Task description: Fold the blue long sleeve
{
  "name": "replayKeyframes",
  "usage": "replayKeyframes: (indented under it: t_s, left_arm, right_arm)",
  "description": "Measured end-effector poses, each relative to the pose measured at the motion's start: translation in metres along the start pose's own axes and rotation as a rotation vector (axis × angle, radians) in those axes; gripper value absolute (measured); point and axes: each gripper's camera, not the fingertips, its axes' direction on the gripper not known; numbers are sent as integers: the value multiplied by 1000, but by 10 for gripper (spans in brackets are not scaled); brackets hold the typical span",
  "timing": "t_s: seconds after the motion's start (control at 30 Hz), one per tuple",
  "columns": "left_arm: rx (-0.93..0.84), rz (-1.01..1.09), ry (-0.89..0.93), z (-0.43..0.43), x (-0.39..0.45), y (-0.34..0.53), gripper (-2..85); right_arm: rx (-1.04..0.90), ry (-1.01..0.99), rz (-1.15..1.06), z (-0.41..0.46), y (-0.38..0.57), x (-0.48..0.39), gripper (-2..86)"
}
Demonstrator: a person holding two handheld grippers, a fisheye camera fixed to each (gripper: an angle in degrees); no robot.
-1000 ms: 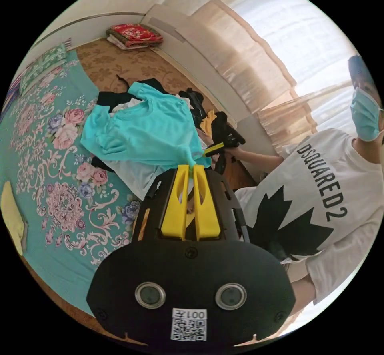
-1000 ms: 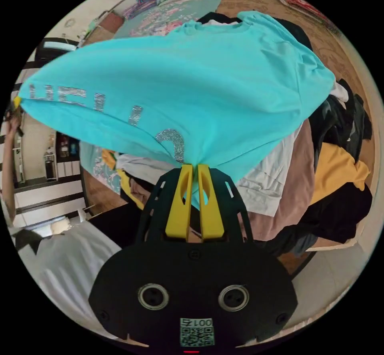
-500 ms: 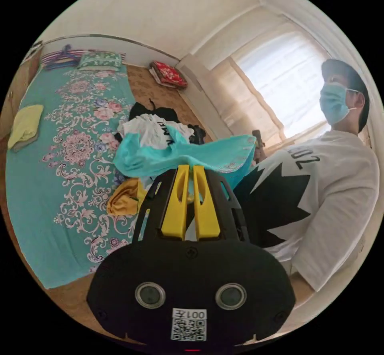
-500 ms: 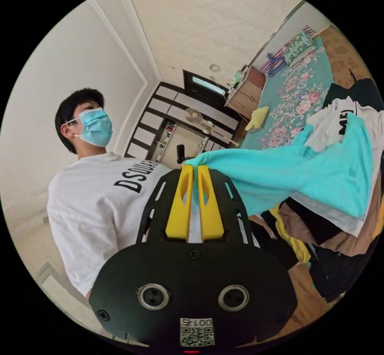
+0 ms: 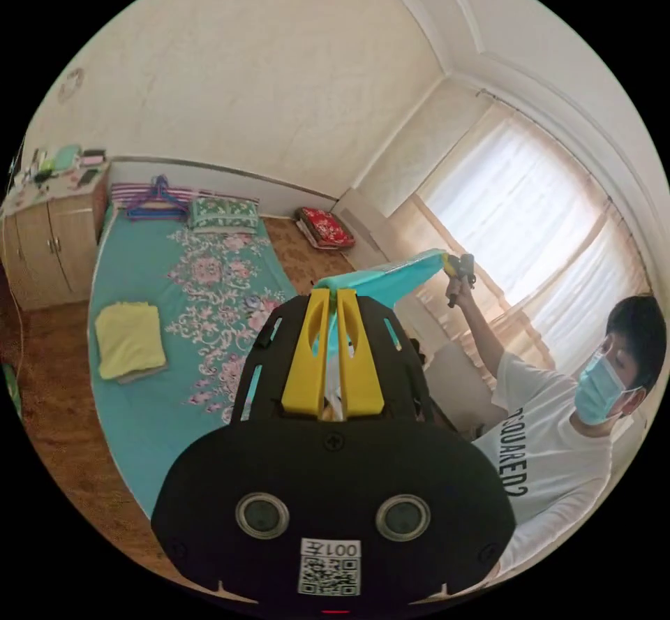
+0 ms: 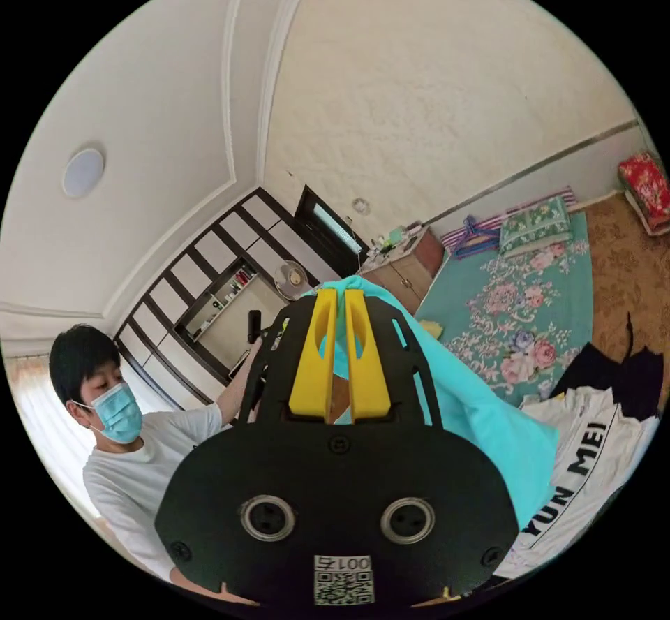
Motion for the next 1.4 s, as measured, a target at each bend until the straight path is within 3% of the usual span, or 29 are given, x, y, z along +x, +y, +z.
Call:
replayKeyframes:
  t_s: [0.13,0.33,0.47,0.57,0.77,0.9,1.03,1.2,1.4]
  left_arm:
    - [-30,96,-175,-82,6,-6,-9]
    - [-81,100,-349,-160,-23,70,-10]
    - [-169,-4,-512,-166,-65,160,-10]
    - [-238,-217,-573,-153,-115,234,-10]
    - [-478,-564,-665,-113,-230,369,-9]
    - [-664,-657,-563,-109,-289,414,-8]
    - [-649,-564,-475,-143,-310,395,-8]
    - [-475,-485,-384,-238,-330,323,-8]
    - [-473,-362,-329,-323,-344,241,-8]
  right_arm:
    - [-45,41,-106,49,19,-56,13]
    - [-275,-5,-125,142,162,-56,13]
    - [-483,-55,-61,221,326,7,13]
    - [-611,-52,87,283,462,80,14]
    - [-961,234,208,414,743,195,16]
    - [-1131,333,269,474,883,215,16]
    - [-1106,470,324,490,950,217,16]
    - [-911,598,437,464,988,212,18]
    - [-775,522,447,403,980,192,19]
